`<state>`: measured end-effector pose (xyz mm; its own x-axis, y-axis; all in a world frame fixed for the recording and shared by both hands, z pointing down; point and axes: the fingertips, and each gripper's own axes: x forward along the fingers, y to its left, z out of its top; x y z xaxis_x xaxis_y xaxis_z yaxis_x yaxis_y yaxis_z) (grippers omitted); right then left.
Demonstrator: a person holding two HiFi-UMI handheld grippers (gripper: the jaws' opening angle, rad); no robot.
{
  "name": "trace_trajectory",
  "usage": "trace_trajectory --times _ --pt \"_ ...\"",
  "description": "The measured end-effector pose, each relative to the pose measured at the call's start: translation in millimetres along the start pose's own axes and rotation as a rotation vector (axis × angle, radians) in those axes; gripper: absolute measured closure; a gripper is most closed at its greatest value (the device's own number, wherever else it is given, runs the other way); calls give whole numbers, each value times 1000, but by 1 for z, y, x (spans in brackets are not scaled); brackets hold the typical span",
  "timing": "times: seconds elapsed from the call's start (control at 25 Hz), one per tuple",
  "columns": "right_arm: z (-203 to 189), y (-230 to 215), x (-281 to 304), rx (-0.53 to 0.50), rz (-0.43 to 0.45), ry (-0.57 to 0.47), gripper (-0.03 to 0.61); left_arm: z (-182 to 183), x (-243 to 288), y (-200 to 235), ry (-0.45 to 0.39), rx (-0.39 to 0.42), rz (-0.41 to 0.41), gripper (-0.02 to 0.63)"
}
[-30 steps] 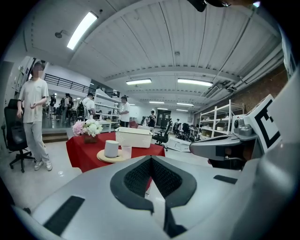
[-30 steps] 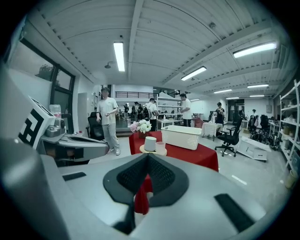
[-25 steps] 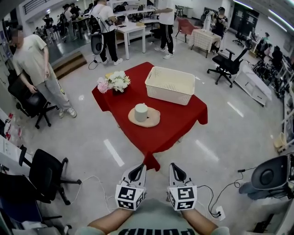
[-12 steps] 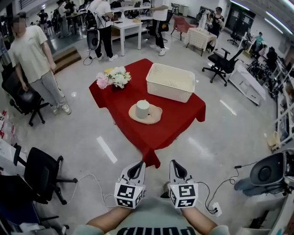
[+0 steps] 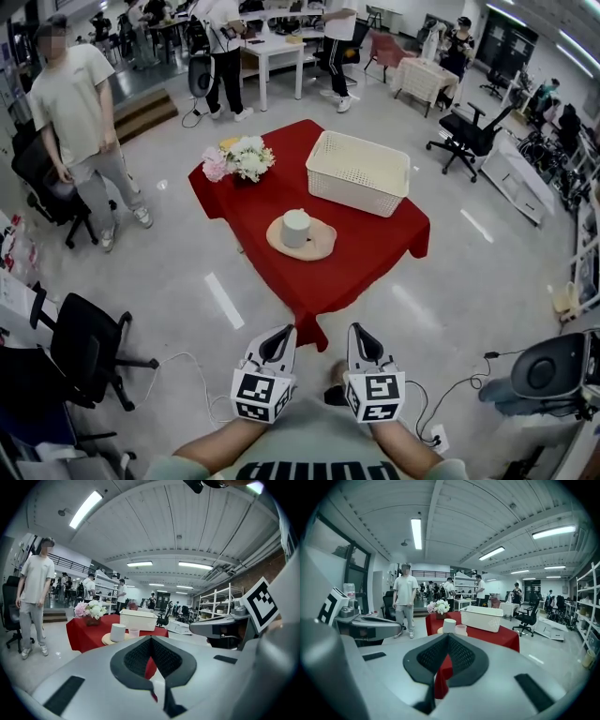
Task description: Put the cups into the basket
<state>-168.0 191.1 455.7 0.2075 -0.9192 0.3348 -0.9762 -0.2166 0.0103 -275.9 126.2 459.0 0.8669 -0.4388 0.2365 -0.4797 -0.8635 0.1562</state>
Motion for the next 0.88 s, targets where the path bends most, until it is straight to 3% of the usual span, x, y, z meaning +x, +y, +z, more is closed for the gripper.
trace_trajectory --times 0.4,0.6,0.88 --pt "5 -68 50 0 58 16 566 9 73 -3 28 -39 84 611" --pt "12 -96 69 -59 96 11 566 17 110 -14 38 -32 113 612" --pt "27 -130 94 -94 196 0 566 31 151 -23 33 -31 203 612"
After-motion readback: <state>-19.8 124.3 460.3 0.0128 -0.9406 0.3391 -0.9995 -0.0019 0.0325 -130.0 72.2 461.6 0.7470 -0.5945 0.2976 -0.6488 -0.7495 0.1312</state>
